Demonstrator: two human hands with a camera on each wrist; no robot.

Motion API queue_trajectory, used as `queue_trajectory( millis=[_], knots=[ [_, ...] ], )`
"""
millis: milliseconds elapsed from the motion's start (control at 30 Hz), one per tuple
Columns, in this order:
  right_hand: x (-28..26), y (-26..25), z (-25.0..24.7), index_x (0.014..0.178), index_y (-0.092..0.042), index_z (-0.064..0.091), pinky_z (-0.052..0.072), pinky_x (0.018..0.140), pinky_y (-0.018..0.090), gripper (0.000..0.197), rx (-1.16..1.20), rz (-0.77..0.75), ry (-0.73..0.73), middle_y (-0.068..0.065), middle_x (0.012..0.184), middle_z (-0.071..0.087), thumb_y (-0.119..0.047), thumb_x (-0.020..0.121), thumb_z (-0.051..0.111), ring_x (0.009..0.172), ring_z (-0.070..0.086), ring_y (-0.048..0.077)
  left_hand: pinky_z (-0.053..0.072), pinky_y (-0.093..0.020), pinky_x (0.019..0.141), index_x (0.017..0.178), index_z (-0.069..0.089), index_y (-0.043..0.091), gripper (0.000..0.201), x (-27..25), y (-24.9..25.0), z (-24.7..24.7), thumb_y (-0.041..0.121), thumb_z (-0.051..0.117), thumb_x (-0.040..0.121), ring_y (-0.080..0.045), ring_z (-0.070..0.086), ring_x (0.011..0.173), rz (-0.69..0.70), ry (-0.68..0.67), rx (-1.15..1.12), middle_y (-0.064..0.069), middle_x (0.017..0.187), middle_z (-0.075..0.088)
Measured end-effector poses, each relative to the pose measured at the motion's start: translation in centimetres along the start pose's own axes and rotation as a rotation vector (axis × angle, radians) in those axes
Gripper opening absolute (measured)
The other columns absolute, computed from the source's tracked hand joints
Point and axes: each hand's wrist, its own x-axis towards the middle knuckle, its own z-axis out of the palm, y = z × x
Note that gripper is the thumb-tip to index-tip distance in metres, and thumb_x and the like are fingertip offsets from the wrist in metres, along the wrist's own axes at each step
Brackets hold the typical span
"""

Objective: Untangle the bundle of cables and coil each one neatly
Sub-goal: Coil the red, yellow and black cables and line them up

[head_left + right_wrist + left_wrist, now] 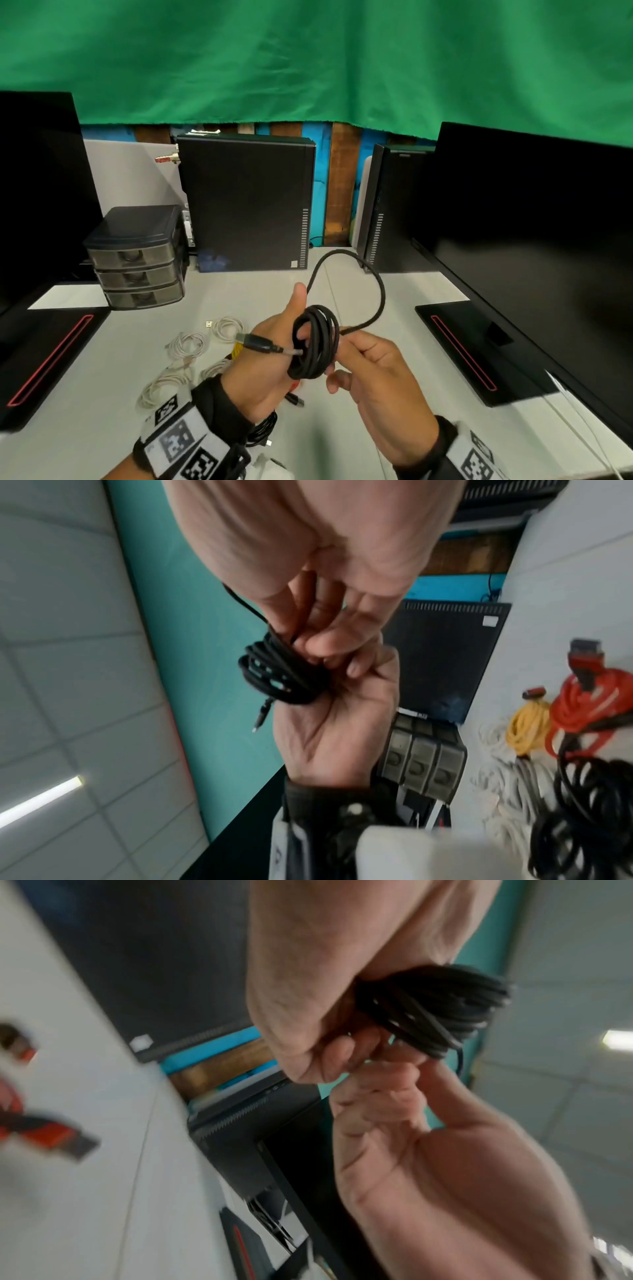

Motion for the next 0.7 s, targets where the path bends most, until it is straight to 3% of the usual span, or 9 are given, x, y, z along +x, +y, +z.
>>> queue_trajectory(
  millis=[133, 167, 233, 267, 333, 433, 500, 600, 700],
  knots=[
    [-0.4, 0.1, 0.4, 0.101, -0.012, 0.077, 0.051, 0.084, 0.038, 0.041, 0.169, 0.156, -0.056, 0.012, 0.112, 0.071, -0.038, 0.084, 0.052, 0.101, 0.063, 0.019, 0.041, -0.015, 0.050, 0.049, 0.042, 0.019, 0.063, 0.2, 0.8, 1.0, 0.055, 0.032, 0.100, -0.010, 0.046, 0.047, 0.315, 0.320, 0.366, 0.003, 0.048, 0.045],
    [-0.4, 0.0, 0.7, 0.107, -0.013, 0.076, 0.049, 0.090, 0.044, 0.042, 0.189, 0.192, -0.059, 0.011, 0.116, 0.070, -0.043, 0.085, 0.054, 0.106, 0.062, 0.022, 0.043, -0.017, 0.050, 0.050, 0.048, 0.018, 0.066, 0.2, 0.4, 1.0, 0.054, 0.033, 0.102, -0.007, 0.051, 0.048, 0.386, 0.346, 0.435, 0.005, 0.048, 0.051],
    [-0.4, 0.2, 1.3, 0.116, -0.020, 0.072, 0.053, 0.091, 0.049, 0.041, 0.134, 0.250, -0.056, 0.007, 0.117, 0.072, -0.047, 0.085, 0.065, 0.108, 0.065, 0.025, 0.050, -0.033, 0.058, 0.061, 0.056, 0.019, 0.059, 0.3, -1.2, 0.6, 0.061, 0.037, 0.098, -0.011, 0.058, 0.056, 0.508, 0.333, 0.638, 0.003, 0.057, 0.059],
    [-0.5, 0.3, 1.5, 0.118, -0.022, 0.070, 0.056, 0.083, 0.046, 0.043, 0.088, 0.266, -0.059, 0.006, 0.115, 0.073, -0.045, 0.082, 0.070, 0.103, 0.068, 0.023, 0.050, -0.039, 0.060, 0.063, 0.057, 0.021, 0.057, 0.4, -2.0, 0.2, 0.065, 0.037, 0.094, -0.014, 0.058, 0.058, 0.524, 0.300, 0.682, 0.002, 0.059, 0.059],
    [-0.5, 0.5, 1.7, 0.122, -0.018, 0.063, 0.058, 0.063, 0.036, 0.048, 0.039, 0.279, -0.064, 0.010, 0.103, 0.074, -0.040, 0.081, 0.075, 0.084, 0.070, 0.022, 0.051, -0.039, 0.061, 0.063, 0.058, 0.024, 0.059, 0.8, -2.5, -0.3, 0.069, 0.036, 0.093, -0.013, 0.058, 0.058, 0.456, 0.260, 0.608, 0.002, 0.058, 0.059],
    [-0.5, 0.6, 1.5, 0.127, -0.015, 0.053, 0.052, 0.049, 0.028, 0.046, 0.023, 0.295, -0.048, 0.019, 0.086, 0.069, -0.020, 0.086, 0.073, 0.066, 0.067, 0.025, 0.042, -0.021, 0.056, 0.053, 0.061, 0.028, 0.059, 1.4, -1.4, -0.5, 0.061, 0.034, 0.094, -0.003, 0.048, 0.050, 0.354, 0.276, 0.494, 0.010, 0.049, 0.053],
    [-0.4, 0.7, 1.4, 0.129, -0.019, 0.049, 0.052, 0.048, 0.028, 0.052, 0.036, 0.322, -0.051, 0.021, 0.087, 0.069, -0.012, 0.084, 0.073, 0.066, 0.069, 0.027, 0.037, -0.015, 0.053, 0.050, 0.056, 0.027, 0.055, 1.6, -1.1, -0.8, 0.057, 0.035, 0.092, -0.002, 0.042, 0.047, 0.337, 0.270, 0.511, 0.011, 0.047, 0.046],
    [-0.5, 0.8, 1.7, 0.130, -0.020, 0.048, 0.051, 0.047, 0.027, 0.064, 0.064, 0.374, -0.099, 0.018, 0.081, 0.069, -0.003, 0.078, 0.080, 0.064, 0.068, 0.027, 0.034, -0.018, 0.050, 0.058, 0.046, 0.019, 0.053, 1.8, -1.5, -1.4, 0.065, 0.040, 0.084, -0.008, 0.037, 0.048, 0.365, 0.273, 0.587, 0.006, 0.050, 0.041],
    [-0.9, 0.5, 1.7, 0.132, -0.021, 0.046, 0.052, 0.056, 0.027, 0.071, -0.049, 0.433, -0.220, 0.007, 0.073, 0.068, -0.004, 0.072, 0.079, 0.062, 0.066, 0.020, 0.032, -0.017, 0.045, 0.057, 0.042, 0.020, 0.049, 2.7, -0.5, -2.5, 0.057, 0.047, 0.090, -0.006, 0.034, 0.045, 0.365, 0.405, 0.559, 0.006, 0.050, 0.039]
  ],
)
